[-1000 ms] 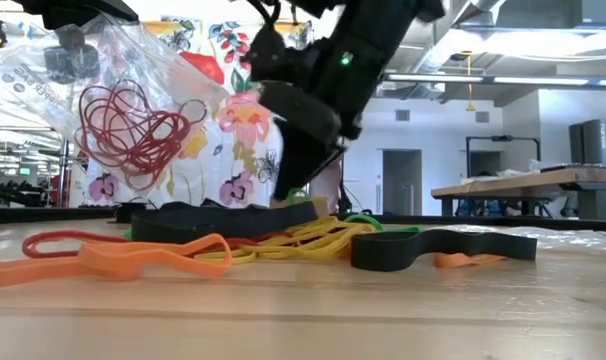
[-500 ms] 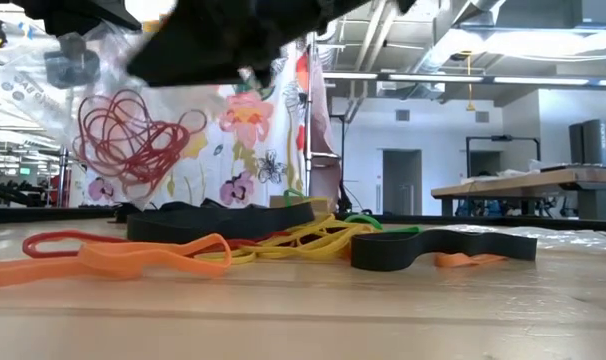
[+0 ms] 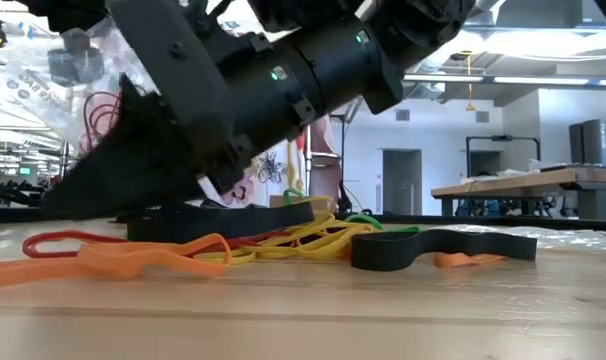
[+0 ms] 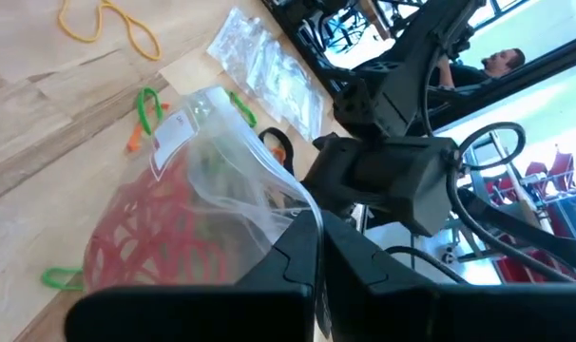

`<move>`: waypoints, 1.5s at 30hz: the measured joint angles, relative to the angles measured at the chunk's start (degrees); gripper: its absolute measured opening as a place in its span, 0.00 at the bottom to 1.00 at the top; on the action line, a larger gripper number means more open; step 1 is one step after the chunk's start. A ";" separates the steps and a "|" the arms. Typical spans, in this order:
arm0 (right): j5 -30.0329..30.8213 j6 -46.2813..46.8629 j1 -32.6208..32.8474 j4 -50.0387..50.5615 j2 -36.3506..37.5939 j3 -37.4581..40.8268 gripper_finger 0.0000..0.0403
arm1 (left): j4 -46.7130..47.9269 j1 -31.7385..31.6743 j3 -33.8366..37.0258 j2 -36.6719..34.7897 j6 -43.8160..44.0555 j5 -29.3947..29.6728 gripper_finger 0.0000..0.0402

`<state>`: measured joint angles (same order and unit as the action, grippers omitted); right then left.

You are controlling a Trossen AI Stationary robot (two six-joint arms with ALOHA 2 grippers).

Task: Sort rubber bands
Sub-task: Put the red rubber band into the transparent zip bag

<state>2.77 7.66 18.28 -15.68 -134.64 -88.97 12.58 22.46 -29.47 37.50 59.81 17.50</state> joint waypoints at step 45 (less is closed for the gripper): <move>12.40 -13.93 0.91 27.19 4.82 -20.06 0.00 | 0.43 0.07 0.00 0.00 -1.41 -1.12 0.00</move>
<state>15.17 -6.27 19.19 11.51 -129.82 -109.03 13.01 22.52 -29.47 37.50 58.40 16.37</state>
